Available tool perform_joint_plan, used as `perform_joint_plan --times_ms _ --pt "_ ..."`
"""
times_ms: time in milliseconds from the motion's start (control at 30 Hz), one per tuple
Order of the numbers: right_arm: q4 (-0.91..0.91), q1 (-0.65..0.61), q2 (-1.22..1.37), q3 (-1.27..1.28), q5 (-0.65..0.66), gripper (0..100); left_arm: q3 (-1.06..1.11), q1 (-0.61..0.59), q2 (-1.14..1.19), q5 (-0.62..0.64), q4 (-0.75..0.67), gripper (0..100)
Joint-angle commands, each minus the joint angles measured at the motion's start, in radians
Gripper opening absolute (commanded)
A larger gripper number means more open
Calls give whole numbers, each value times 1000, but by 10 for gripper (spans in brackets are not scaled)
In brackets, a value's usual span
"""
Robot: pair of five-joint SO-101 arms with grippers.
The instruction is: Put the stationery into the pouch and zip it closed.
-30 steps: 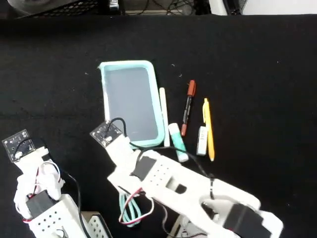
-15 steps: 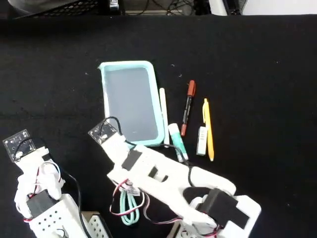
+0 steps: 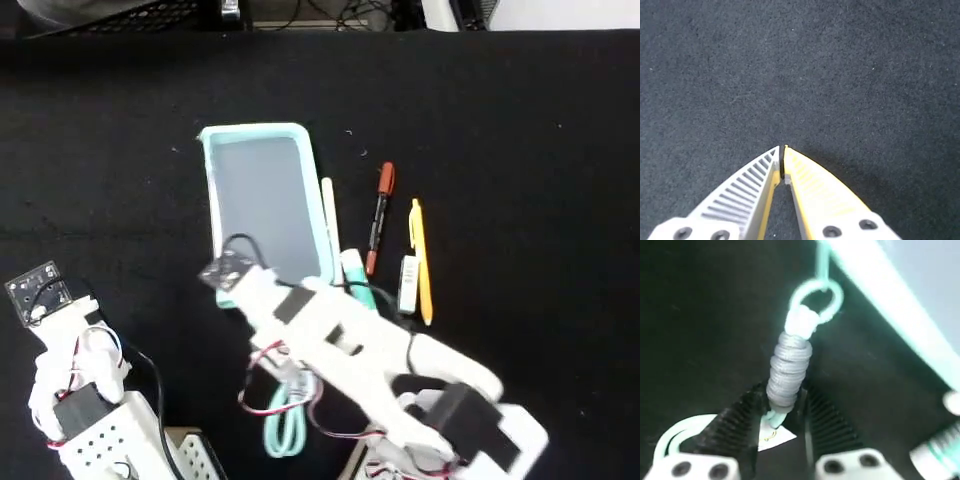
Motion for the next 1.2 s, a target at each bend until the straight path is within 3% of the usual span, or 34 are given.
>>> perform_joint_plan --times_ms 0,200,467,733,900,1167 --pt "15 37 -137 82 64 14 16 1 -9 3 -15 30" --pt "17 40 -343 171 199 21 16 1 -9 3 -15 30" --pt "11 32 -392 171 192 277 16 1 -9 5 -15 30" --pt "0 28 -392 107 176 282 16 1 -9 5 -15 30" --pt "-138 -34 -392 145 12 283 16 1 -9 5 -15 30" --pt "-321 -75 -384 246 0 279 16 1 -9 5 -15 30"
